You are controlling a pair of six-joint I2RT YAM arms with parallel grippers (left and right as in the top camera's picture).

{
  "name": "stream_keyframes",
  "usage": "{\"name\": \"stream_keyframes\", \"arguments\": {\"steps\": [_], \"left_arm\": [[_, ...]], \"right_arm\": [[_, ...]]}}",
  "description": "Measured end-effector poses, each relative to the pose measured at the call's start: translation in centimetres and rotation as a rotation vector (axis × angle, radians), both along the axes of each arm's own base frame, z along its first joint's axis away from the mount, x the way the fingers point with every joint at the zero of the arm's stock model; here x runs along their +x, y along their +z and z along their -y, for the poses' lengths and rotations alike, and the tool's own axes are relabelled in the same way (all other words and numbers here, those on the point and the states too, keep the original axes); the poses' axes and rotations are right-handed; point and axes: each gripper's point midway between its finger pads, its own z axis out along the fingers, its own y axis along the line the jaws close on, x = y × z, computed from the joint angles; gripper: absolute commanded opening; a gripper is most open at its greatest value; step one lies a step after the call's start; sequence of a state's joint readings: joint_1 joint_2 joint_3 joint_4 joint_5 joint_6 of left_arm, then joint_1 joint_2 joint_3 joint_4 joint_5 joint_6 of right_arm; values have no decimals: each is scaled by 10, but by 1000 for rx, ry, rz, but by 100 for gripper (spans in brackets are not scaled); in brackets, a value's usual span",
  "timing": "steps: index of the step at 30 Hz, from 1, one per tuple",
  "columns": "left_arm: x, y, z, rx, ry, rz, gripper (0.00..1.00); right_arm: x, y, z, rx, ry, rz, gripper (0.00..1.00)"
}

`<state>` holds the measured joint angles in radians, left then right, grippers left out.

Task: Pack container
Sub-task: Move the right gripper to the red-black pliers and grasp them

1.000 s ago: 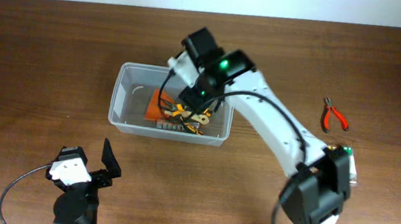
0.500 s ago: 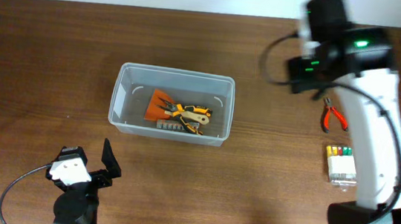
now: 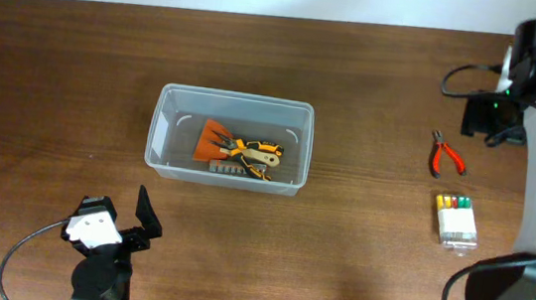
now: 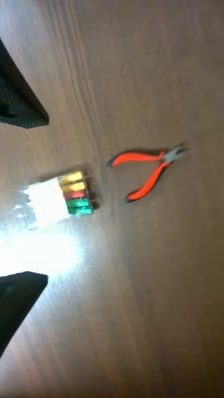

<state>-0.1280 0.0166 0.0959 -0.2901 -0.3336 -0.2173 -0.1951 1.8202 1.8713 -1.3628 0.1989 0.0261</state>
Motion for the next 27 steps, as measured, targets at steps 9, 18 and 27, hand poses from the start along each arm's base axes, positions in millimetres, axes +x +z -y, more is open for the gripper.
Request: {"name": "stream_keyframes", "arguments": {"steps": [9, 18, 27], "left_arm": [[0, 0, 0, 0, 0, 0, 99], [0, 0, 0, 0, 0, 0, 99], [0, 0, 0, 0, 0, 0, 99]], "right_arm": [[2, -77, 0, 50, 12, -32, 77], [-1, -127, -11, 106, 38, -31, 80], [7, -141, -11, 108, 48, -17, 80]]}}
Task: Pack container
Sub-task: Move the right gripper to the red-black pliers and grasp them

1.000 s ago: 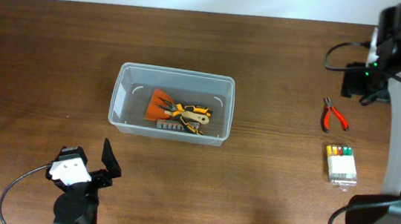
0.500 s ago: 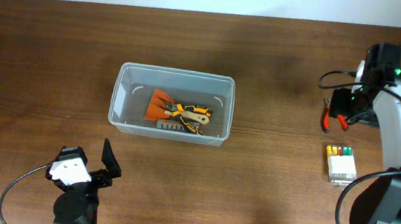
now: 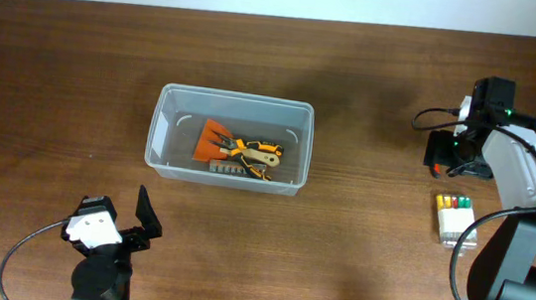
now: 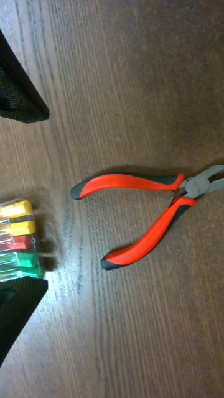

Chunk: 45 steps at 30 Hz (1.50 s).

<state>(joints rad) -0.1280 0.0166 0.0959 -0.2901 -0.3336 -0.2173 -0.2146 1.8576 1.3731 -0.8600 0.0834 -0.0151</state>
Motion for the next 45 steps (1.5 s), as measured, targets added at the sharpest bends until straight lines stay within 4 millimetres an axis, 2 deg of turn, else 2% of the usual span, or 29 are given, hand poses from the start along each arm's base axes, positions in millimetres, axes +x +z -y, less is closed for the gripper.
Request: {"name": "stream_keyframes", "arguments": {"steps": [5, 14, 20, 21, 23, 24, 30, 31, 33, 36, 37, 45], "left_arm": [[0, 0, 0, 0, 0, 0, 99], [0, 0, 0, 0, 0, 0, 99], [0, 0, 0, 0, 0, 0, 99], [0, 0, 0, 0, 0, 0, 99], [0, 0, 0, 0, 0, 0, 99], [0, 0, 0, 0, 0, 0, 99], [0, 0, 0, 0, 0, 0, 99], [0, 0, 0, 0, 0, 0, 99], [0, 0, 0, 0, 0, 0, 99], [0, 0, 0, 0, 0, 0, 99], [0, 0, 0, 0, 0, 0, 99], [0, 0, 0, 0, 0, 0, 99]], "right_arm": [[6, -7, -3, 20, 14, 8, 80], [6, -55, -10, 76, 23, -76, 80], [12, -59, -10, 82, 25, -54, 78], [14, -59, -10, 83, 28, -48, 74], [17, -58, -11, 87, 32, -35, 55], [18, -59, -11, 88, 39, -29, 51], [12, -68, -14, 101, 32, -46, 51], [12, -68, -14, 101, 30, -43, 46], [13, -68, -14, 104, 24, -43, 27], [13, -68, -15, 107, 35, -42, 6], [13, -68, -15, 108, 36, -42, 4], [12, -66, -21, 146, 32, -54, 4]]}}
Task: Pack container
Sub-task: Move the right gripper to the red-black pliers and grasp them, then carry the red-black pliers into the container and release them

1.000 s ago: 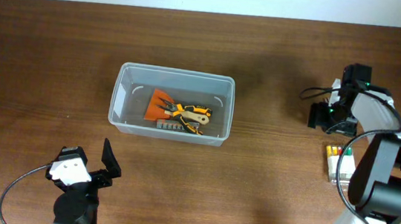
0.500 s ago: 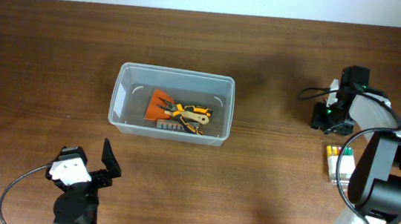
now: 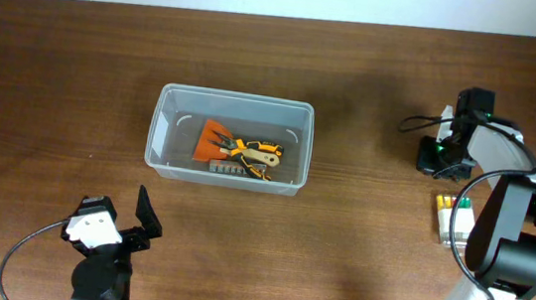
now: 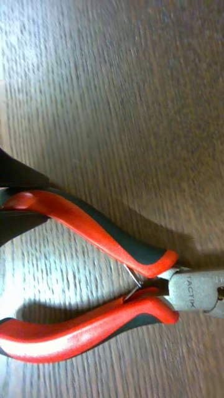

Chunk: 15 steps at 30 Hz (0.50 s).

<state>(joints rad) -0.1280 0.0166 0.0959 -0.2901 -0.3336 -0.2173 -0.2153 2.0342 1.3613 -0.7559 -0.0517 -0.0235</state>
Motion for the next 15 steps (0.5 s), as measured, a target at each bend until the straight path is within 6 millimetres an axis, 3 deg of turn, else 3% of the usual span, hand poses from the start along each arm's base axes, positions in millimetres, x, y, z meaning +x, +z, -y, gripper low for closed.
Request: {"name": "stream_keyframes", "arguments": {"steps": [8, 11, 15], "left_arm": [[0, 0, 0, 0, 0, 0, 99], [0, 0, 0, 0, 0, 0, 99], [0, 0, 0, 0, 0, 0, 99]], "right_arm": [[0, 16, -8, 32, 12, -11, 4], [10, 42, -16, 20, 38, 49, 4], [25, 101, -39, -4, 105, 188, 4]]}}
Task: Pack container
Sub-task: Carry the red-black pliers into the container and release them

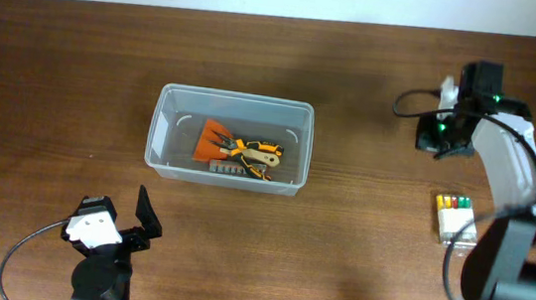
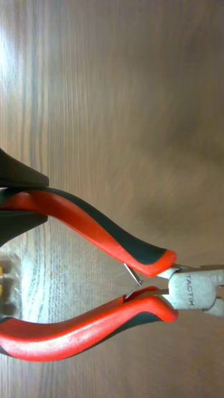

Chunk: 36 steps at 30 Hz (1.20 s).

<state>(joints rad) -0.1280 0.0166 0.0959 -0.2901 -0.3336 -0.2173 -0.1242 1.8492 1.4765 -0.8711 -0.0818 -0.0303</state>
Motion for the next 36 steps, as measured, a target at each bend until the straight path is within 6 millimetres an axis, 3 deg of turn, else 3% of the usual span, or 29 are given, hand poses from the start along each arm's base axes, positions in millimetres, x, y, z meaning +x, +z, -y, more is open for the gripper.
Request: {"name": "stream_keyframes", "arguments": {"steps": [6, 10, 15, 19, 22, 29, 36], "left_arm": [[0, 0, 0, 0, 0, 0, 99], [0, 0, 0, 0, 0, 0, 99], [0, 0, 0, 0, 0, 0, 99], [0, 0, 0, 0, 0, 0, 99], [0, 0, 0, 0, 0, 0, 99], [0, 0, 0, 0, 0, 0, 99], [0, 0, 0, 0, 0, 0, 99]], "right_arm": [[0, 86, -64, -23, 184, 173, 4], [-13, 111, -128, -44, 420, 230, 4], [-46, 110, -211, -71, 760, 236, 4], [-76, 110, -265, -94, 1007, 261, 4], [-95, 110, -291, -111, 1144, 279, 4], [-119, 100, -321, -158, 1367, 289, 4], [-111, 51, -328, -179, 1431, 174, 4]]}}
